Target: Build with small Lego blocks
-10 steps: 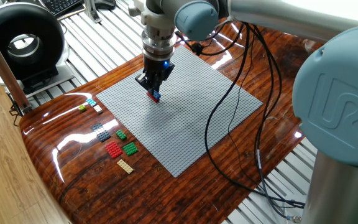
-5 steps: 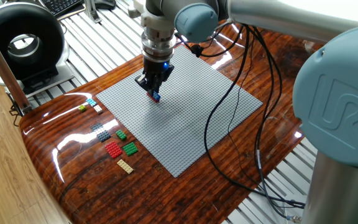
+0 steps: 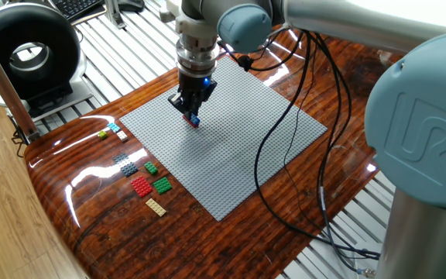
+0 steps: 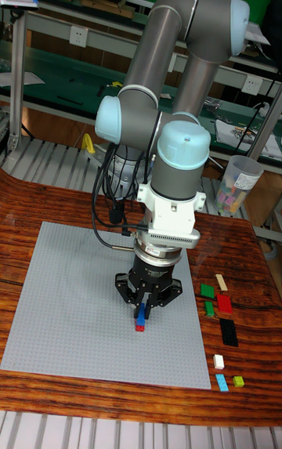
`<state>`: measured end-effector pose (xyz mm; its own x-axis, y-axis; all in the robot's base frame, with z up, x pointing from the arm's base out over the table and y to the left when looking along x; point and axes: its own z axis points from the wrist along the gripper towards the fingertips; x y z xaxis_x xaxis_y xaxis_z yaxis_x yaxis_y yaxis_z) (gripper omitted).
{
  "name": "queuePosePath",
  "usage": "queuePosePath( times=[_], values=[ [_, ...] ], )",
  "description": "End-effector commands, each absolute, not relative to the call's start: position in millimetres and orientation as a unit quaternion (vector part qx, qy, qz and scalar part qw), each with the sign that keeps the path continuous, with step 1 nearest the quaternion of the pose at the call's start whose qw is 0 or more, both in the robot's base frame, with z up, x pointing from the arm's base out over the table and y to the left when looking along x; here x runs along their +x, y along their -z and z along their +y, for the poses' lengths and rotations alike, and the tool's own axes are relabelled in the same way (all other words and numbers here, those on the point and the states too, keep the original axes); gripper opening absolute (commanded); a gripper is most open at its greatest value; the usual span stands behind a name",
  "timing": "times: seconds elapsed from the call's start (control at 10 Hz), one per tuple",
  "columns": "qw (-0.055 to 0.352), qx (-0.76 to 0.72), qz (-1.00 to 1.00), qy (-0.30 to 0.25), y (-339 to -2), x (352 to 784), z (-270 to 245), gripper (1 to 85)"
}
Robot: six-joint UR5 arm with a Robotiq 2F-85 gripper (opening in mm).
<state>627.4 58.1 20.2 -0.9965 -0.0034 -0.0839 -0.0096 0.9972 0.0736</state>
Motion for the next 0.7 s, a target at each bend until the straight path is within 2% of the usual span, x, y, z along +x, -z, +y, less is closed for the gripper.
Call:
queuePosePath(
  times=[0.0,0.6],
  values=[
    [0.041,-0.001,0.998,-0.040,-22.5,629.1,59.3,1.3],
    [0.041,-0.005,0.998,-0.039,-22.1,632.9,61.6,1.3]
  ],
)
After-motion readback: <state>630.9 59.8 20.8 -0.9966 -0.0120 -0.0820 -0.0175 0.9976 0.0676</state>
